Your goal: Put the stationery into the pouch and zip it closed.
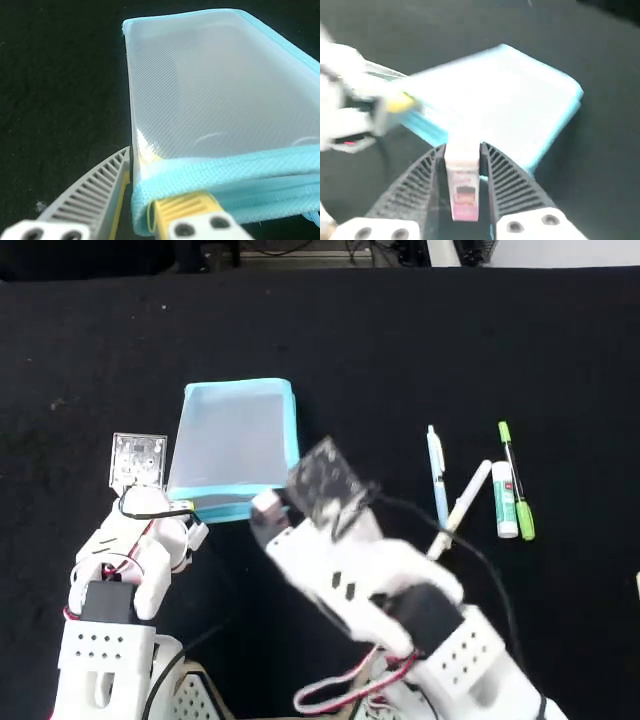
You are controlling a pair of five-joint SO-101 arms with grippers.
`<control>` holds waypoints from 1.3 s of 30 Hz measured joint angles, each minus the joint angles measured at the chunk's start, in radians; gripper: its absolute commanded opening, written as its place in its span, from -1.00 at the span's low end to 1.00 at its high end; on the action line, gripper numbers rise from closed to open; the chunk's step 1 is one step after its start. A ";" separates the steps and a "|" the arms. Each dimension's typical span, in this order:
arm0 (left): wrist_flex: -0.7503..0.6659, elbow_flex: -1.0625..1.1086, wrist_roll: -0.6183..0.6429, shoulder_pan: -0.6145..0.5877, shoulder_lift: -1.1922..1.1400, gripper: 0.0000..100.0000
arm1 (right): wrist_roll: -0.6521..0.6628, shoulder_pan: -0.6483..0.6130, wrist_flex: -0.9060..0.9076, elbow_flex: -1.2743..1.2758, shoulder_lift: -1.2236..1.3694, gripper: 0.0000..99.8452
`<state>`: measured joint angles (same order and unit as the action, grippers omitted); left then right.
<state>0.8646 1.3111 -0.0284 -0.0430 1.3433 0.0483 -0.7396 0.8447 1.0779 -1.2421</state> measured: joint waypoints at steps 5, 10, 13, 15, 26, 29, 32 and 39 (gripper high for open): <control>0.000 0.000 0.000 0.000 0.000 -0.94 | 0.000 -0.083 -0.216 0.150 -0.086 -0.98; 0.018 -0.020 0.000 0.000 -0.002 -0.94 | 0.000 -0.092 -0.408 0.279 -0.092 -0.98; 0.074 -0.077 0.000 0.000 -0.012 -0.94 | 0.000 -0.094 -0.476 0.308 -0.092 -0.98; 0.103 -0.107 0.000 -0.003 -0.012 -0.94 | 0.000 -0.094 -0.505 0.308 -0.092 -0.98; 0.147 -0.242 0.002 -0.003 -0.014 -0.94 | 0.000 -0.094 -0.612 0.292 -0.092 -0.98; 0.190 -0.310 0.002 -0.003 -0.014 -0.94 | 0.000 -0.094 -0.612 0.250 -0.092 -0.98; 0.206 -0.371 0.002 -0.003 -0.014 -0.94 | 0.000 -0.094 -0.612 0.215 -0.094 -0.98; 0.210 -0.402 0.002 -0.003 -0.015 -0.94 | 0.000 -0.091 -0.612 0.155 -0.101 -0.98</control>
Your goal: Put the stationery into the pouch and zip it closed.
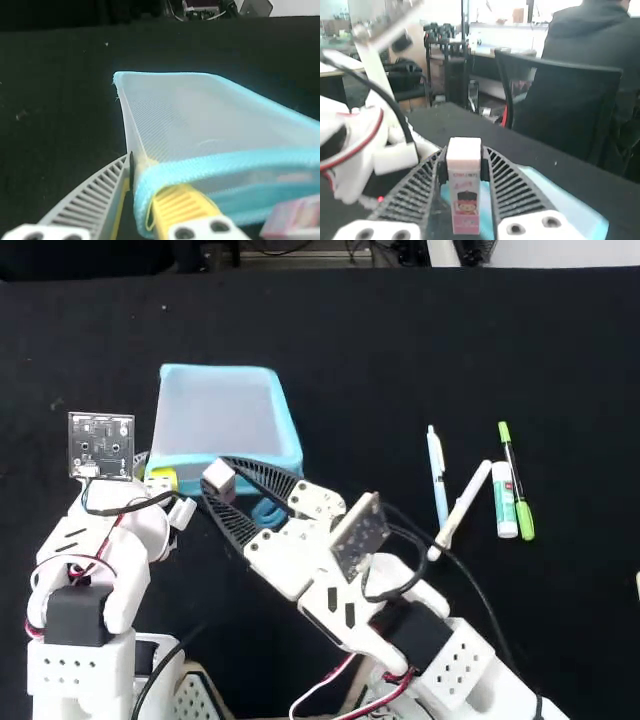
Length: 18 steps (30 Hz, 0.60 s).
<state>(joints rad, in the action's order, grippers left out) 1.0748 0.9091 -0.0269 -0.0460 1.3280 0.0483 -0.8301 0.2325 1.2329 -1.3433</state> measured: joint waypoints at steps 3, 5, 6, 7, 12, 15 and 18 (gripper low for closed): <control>0.003 0.000 0.000 0.002 0.000 -0.94 | 0.000 0.002 0.000 -0.003 -0.017 -0.98; 0.003 0.000 0.000 0.002 0.000 -0.94 | 0.000 0.002 0.000 -0.003 -0.057 -0.98; 0.006 0.000 0.000 0.002 0.000 -0.94 | 0.000 0.002 0.000 -0.003 -0.084 -0.98; 0.018 0.000 0.000 0.002 0.000 -0.94 | 0.000 0.002 0.005 -0.005 -0.114 -0.98; 0.095 -0.051 0.000 0.026 0.000 -0.94 | 0.000 -0.005 0.031 0.055 -0.245 -0.98; 0.100 -0.058 0.000 0.052 0.000 -0.94 | 0.000 -0.003 0.031 0.101 -0.273 -0.98; 0.100 -0.061 0.000 0.055 -0.025 -0.94 | 0.032 -0.003 0.006 0.149 -0.273 -0.98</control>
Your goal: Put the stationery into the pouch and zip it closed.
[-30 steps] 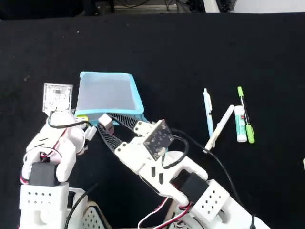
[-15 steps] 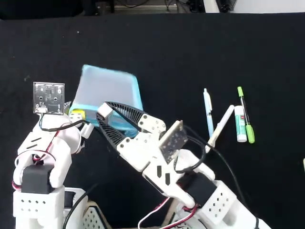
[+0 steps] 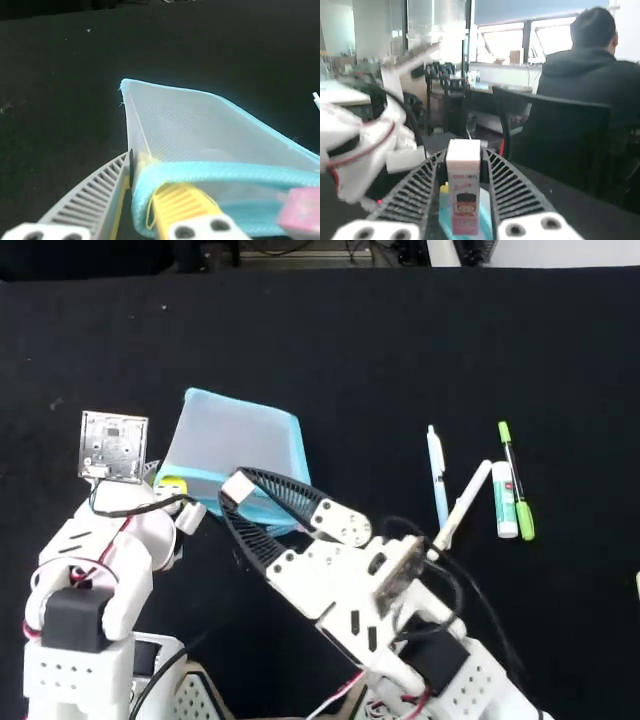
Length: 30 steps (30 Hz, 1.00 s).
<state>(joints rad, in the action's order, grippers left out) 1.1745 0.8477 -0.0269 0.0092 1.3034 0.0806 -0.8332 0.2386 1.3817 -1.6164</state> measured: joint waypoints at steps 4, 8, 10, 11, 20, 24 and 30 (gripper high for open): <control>0.000 -0.021 0.000 0.006 -0.094 -0.94 | 0.098 -0.002 -0.123 0.078 0.023 -0.98; 0.032 -0.089 0.000 0.003 -0.193 -0.94 | 0.135 0.000 -0.221 0.120 0.101 -0.98; 0.064 -0.126 0.000 0.003 -0.232 -0.94 | 0.138 0.000 -0.256 0.121 0.140 -0.98; 0.078 -0.144 0.000 0.003 -0.247 -0.94 | 0.138 0.006 -0.278 0.121 0.164 -0.98; 0.120 -0.204 0.003 0.006 -0.296 -0.94 | 0.141 0.094 -0.442 0.121 0.404 -0.97; 0.120 -0.204 0.003 0.003 -0.298 -0.94 | 0.143 0.094 -0.459 0.100 0.470 -0.95; 0.121 -0.204 0.003 0.002 -0.298 -0.94 | 0.143 0.092 -0.407 0.058 0.494 -0.69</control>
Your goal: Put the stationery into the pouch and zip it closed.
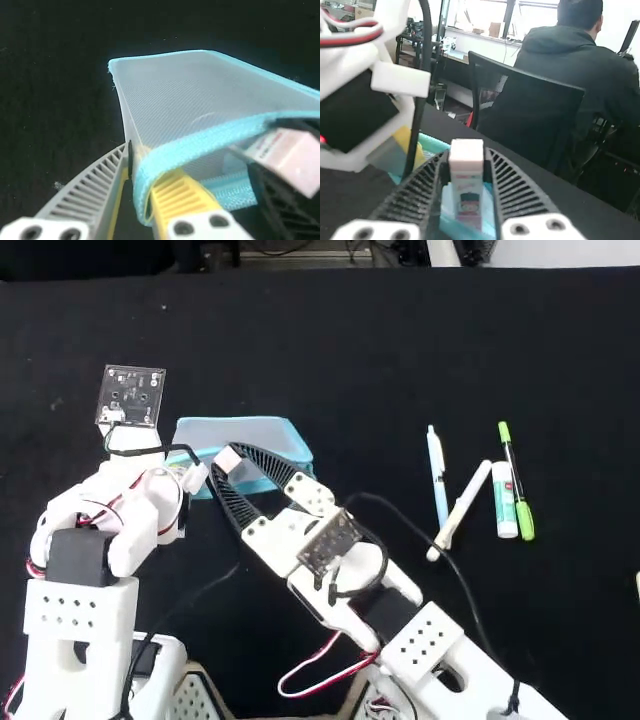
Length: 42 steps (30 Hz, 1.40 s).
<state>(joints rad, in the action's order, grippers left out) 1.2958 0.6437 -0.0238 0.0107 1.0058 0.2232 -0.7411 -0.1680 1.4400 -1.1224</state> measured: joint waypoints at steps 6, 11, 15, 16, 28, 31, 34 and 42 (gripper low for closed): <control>0.002 0.000 -0.002 0.000 0.000 -0.94 | 0.000 -0.058 0.301 -0.130 0.000 -0.70; 0.002 0.000 -0.003 0.006 -0.002 -0.94 | 0.002 -0.081 0.506 -0.232 0.023 -0.70; 0.002 0.000 -0.003 0.008 -0.002 -0.94 | 0.002 -0.081 0.635 -0.305 0.020 -0.70; 0.002 0.000 -0.003 0.008 -0.002 -0.94 | 0.002 -0.081 0.667 -0.318 0.008 -0.70; 0.002 0.000 -0.003 0.009 -0.002 -0.94 | 0.002 0.270 1.154 -0.580 -0.411 -0.71; 0.002 0.000 -0.003 0.009 -0.002 -0.94 | 0.002 0.470 1.191 -0.600 -0.344 -0.71; 0.002 0.000 -0.003 0.009 -0.002 -0.94 | 0.002 0.635 1.197 -0.600 -0.192 -0.71; -0.035 0.041 -0.003 0.009 0.000 -0.94 | 0.002 0.804 1.166 -0.601 0.256 -0.71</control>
<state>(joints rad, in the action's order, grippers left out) 1.2605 0.6851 -0.0269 0.0199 1.0058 0.2248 0.0629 0.9981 0.8385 -0.8661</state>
